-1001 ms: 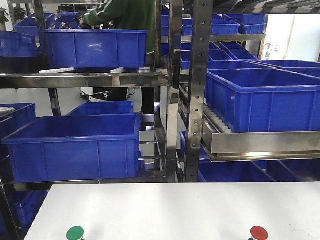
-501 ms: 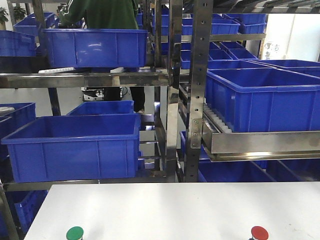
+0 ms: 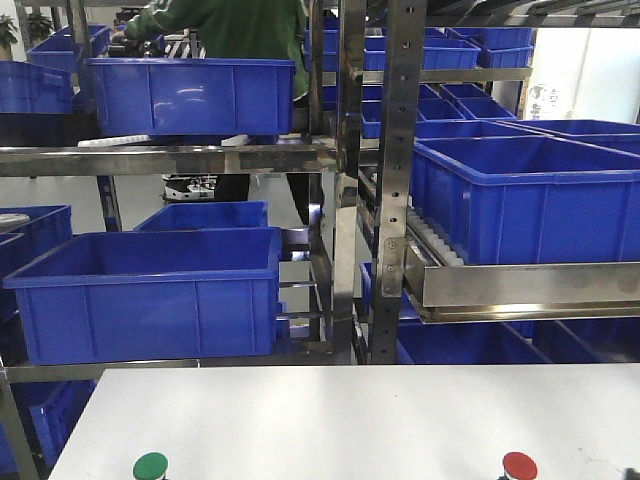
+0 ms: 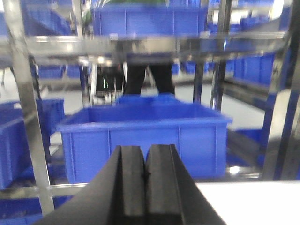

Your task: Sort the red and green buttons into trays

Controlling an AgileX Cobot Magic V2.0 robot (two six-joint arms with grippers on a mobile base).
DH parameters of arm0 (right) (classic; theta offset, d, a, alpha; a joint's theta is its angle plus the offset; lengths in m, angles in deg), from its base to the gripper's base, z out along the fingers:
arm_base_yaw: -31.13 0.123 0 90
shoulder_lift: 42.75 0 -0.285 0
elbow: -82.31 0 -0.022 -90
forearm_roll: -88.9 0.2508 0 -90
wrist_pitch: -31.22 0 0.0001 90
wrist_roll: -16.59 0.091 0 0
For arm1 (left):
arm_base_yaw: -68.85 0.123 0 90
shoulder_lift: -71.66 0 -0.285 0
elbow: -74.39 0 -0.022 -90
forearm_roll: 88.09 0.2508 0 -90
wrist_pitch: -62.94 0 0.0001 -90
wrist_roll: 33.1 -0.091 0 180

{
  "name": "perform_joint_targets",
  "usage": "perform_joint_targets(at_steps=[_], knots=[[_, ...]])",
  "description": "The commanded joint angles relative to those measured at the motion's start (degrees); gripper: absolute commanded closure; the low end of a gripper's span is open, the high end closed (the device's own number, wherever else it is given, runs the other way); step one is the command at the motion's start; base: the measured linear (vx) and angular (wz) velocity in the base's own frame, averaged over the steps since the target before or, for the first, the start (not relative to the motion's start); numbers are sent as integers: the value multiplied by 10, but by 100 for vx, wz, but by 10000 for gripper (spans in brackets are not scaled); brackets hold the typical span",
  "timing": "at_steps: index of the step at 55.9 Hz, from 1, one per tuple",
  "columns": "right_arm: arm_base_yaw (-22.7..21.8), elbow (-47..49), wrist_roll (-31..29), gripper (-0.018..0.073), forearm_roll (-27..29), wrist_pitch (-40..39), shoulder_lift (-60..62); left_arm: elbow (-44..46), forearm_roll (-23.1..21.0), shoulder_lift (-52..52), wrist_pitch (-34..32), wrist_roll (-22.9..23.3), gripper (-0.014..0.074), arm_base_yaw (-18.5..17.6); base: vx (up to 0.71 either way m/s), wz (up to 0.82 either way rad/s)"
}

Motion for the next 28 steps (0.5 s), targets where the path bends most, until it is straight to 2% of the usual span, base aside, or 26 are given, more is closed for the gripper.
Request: perform_joint_targets(at_steps=[1, 6, 13, 18, 21, 28], knots=[[-2, 21, -1, 537, -4, -74, -35, 36, 45, -44, -66, 11, 565, -2, 0, 0], [-2, 21, 0, 473, -5, -74, -54, 46, 97, -69, -68, 43, 506, -2, 0, 0], [-2, 21, 0, 316, -5, -74, -59, 46, 169, -91, -82, 134, 368, -2, 0, 0], [-2, 21, 0, 116, -4, -82, -59, 46, 219, -104, -85, 188, 227, -2, 0, 0], [-2, 21, 0, 0, -4, -90, -59, 46, 228, -110, -86, 204, 154, -2, 0, 0], [-1, 21, 12, -157, -3, -121, -59, 46, 230, -120, -92, 213, 42, -2, 0, 0]])
